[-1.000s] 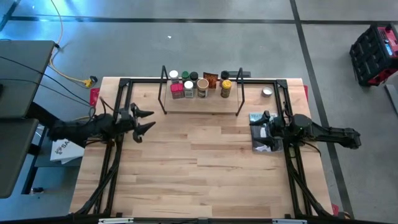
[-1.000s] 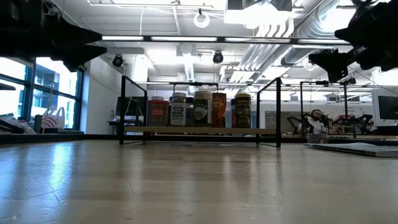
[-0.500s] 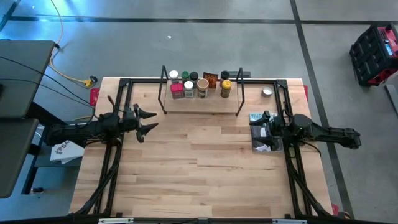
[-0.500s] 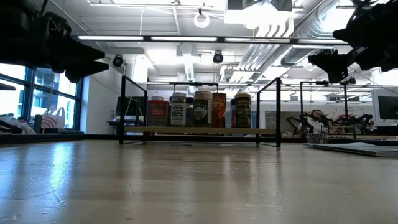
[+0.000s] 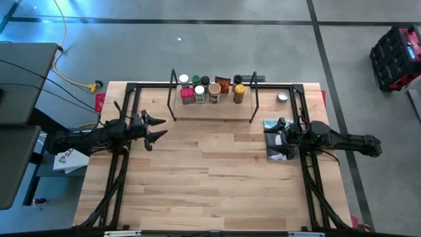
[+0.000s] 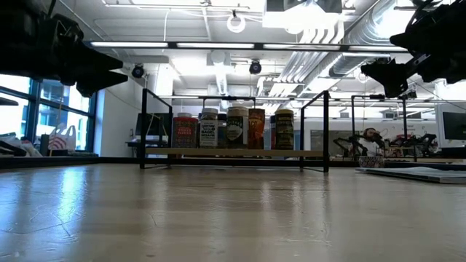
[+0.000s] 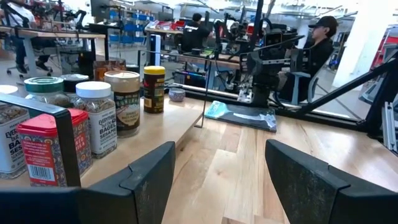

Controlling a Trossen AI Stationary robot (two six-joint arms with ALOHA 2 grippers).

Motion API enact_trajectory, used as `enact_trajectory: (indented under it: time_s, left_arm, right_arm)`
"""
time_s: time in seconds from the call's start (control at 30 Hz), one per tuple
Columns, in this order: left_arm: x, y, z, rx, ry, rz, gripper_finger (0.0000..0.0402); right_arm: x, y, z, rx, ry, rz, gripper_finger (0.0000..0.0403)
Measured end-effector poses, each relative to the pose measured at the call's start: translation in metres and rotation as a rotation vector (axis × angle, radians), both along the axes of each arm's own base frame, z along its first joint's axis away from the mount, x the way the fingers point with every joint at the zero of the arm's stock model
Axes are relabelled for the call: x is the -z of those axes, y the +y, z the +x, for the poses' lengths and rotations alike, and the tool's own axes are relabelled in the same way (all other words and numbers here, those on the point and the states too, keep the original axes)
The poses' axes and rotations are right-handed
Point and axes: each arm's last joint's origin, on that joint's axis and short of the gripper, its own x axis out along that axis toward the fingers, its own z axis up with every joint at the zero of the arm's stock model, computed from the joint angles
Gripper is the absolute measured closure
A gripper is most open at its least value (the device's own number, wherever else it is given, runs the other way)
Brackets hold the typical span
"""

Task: Shelf spices
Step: Return to Home Position

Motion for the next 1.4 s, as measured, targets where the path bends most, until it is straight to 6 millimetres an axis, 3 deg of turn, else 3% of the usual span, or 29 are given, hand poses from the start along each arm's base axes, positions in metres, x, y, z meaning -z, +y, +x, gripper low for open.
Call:
enact_trajectory:
  time_s: [0.6, 0.7, 0.87, 1.13, 1.4]
  left_arm:
    - [0.000, 0.000, 0.000, -0.001, -0.002, 0.000, 0.0156]
    - [0.000, 0.000, 0.000, -0.001, -0.003, 0.000, 0.0156]
    - [0.000, 0.000, 0.000, -0.001, -0.004, 0.000, 0.0156]
    - [0.000, 0.000, 0.000, -0.001, -0.004, 0.000, 0.0156]
    - [0.000, 0.000, 0.000, -0.001, -0.004, 0.000, 0.0156]
  right_arm:
    - [-0.001, 0.019, -0.002, -0.194, -0.018, 0.000, 0.0061]
    - [-0.002, 0.016, -0.002, -0.099, -0.036, -0.091, 0.0061]
    - [-0.001, 0.009, -0.001, 0.132, -0.014, -0.061, 0.0061]
    - [-0.001, 0.010, -0.001, 0.124, -0.019, -0.222, 0.0061]
    - [-0.001, 0.010, -0.001, 0.124, -0.014, -0.242, 0.0061]
